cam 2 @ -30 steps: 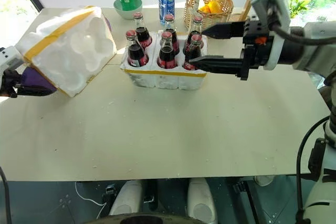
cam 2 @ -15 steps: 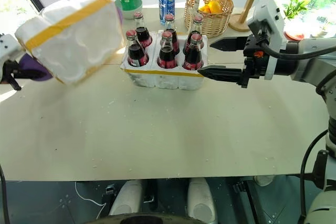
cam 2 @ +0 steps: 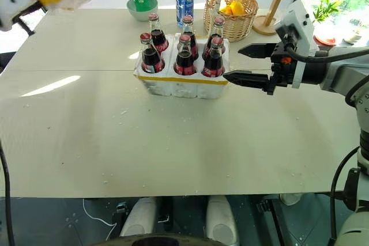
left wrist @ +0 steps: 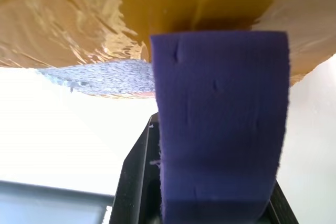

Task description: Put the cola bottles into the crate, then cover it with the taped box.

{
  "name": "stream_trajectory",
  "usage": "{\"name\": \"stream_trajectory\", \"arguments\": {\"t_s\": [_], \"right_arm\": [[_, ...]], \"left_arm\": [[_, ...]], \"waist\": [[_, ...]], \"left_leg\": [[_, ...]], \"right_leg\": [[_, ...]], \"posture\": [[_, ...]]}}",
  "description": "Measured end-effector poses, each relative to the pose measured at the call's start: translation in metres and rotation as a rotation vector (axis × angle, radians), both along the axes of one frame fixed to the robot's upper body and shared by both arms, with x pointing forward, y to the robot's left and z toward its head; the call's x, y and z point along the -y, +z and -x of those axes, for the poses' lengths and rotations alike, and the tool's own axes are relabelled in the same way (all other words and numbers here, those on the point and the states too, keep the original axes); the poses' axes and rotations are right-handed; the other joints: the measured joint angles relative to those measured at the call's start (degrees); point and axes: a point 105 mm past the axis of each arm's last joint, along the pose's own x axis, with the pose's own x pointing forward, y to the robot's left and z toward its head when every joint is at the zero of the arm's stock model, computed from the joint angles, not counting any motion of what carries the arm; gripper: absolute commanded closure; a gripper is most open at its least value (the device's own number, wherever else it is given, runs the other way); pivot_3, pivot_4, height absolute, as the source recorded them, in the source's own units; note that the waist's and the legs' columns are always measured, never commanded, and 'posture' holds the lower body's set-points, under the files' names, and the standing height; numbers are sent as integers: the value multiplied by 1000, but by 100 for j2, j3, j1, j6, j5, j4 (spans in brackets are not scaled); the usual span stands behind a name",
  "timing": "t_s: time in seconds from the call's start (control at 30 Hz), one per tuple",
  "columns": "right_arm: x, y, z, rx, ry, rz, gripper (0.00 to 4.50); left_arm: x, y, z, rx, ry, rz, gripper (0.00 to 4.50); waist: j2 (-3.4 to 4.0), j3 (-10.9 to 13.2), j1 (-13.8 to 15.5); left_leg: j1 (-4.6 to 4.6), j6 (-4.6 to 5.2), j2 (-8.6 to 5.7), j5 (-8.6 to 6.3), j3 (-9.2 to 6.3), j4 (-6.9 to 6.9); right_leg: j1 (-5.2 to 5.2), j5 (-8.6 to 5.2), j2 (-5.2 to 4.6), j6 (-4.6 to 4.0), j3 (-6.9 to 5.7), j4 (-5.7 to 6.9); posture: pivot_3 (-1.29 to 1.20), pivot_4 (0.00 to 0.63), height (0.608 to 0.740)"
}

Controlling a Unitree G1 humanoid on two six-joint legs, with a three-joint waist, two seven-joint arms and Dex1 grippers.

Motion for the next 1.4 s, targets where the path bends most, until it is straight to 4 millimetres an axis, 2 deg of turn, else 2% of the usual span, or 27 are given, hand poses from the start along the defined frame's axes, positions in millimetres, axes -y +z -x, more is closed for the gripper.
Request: {"name": "stream_trajectory", "arguments": {"t_s": [0.1,0.27,0.4,0.5,0.63,0.77,0.83,0.87,1.0,1.1,1.17,1.27,1.33,1.4], "right_arm": [[0,-1,-3,3,-18,-15,0],[7,-5,-4,-5,-67,-25,0],[17,-11,-3,-21,-122,-35,0],[29,-16,1,-31,-170,-33,0],[38,-21,3,-43,-215,-38,0],[42,-19,4,-26,-243,-47,0],[42,-21,3,-29,-249,-51,0],[42,-21,3,-30,-249,-56,0],[42,-27,2,-47,-254,-60,0],[43,-29,2,-52,-258,-60,0],[45,-32,2,-65,-264,-59,0],[50,-44,3,-102,-283,-56,0],[54,-50,3,-122,-291,-57,0],[57,-51,2,-121,-295,-55,0]], "left_arm": [[38,5,-12,111,-66,-166,4089],[78,-6,-26,200,-185,-240,4089],[85,-27,-36,189,-209,-311,4089],[86,-42,-36,176,-243,-344,4089],[86,-52,-37,169,-259,-398,4089],[92,-54,-36,195,-282,-443,2138],[96,-60,-36,193,-303,-464,1069],[97,-63,-36,186,-308,-476,675],[89,-88,-30,138,-348,-507,675],[73,-106,-21,100,-359,-540,675],[54,-118,-11,69,-352,-553,675],[22,-141,12,-24,-337,-500,675],[13,-152,25,-80,-342,-437,675],[6,-153,33,-146,-303,-296,675]], "waist": [[0,0,59],[-1,0,76],[0,0,63],[-1,0,75],[-1,1,76],[-1,0,77],[-1,1,77],[-1,1,76],[-1,0,46],[-1,0,34],[1,-1,22],[1,-1,0],[1,-1,27],[2,-1,54]], "left_leg": [[0,0,-6,0,2,1],[-2,1,-6,0,1,0],[-1,1,-7,0,2,0],[-1,1,-5,0,0,-1],[-2,3,-6,-1,0,2],[-2,4,-5,-2,-6,2],[-2,4,-6,-1,-5,2],[-2,3,-6,-1,-5,2],[0,3,-2,-1,-7,1],[0,2,1,-1,-7,1],[2,4,15,-1,-11,0],[2,4,22,-2,-9,-1],[1,3,22,-1,-9,5],[2,3,23,-1,-11,14]], "right_leg": [[1,0,0,1,1,-1],[0,1,0,1,0,-1],[-1,1,0,3,0,-1],[-1,1,0,3,0,-1],[1,3,-2,5,0,-5],[2,4,-2,6,0,-6],[2,3,-2,6,0,-6],[1,3,-2,6,0,-6],[-1,3,-1,6,2,-2],[-2,3,0,6,1,0],[-1,3,0,6,3,2],[-1,3,0,6,4,10],[-1,4,-4,6,3,14],[0,3,-8,5,4,22]], "posture": [[0,150,740],[0,150,740],[0,150,740],[0,150,740],[0,150,740],[0,150,740],[0,150,740],[0,150,740],[0,150,740],[0,150,740],[0,150,740],[0,150,740],[0,150,740],[0,150,740]]}}
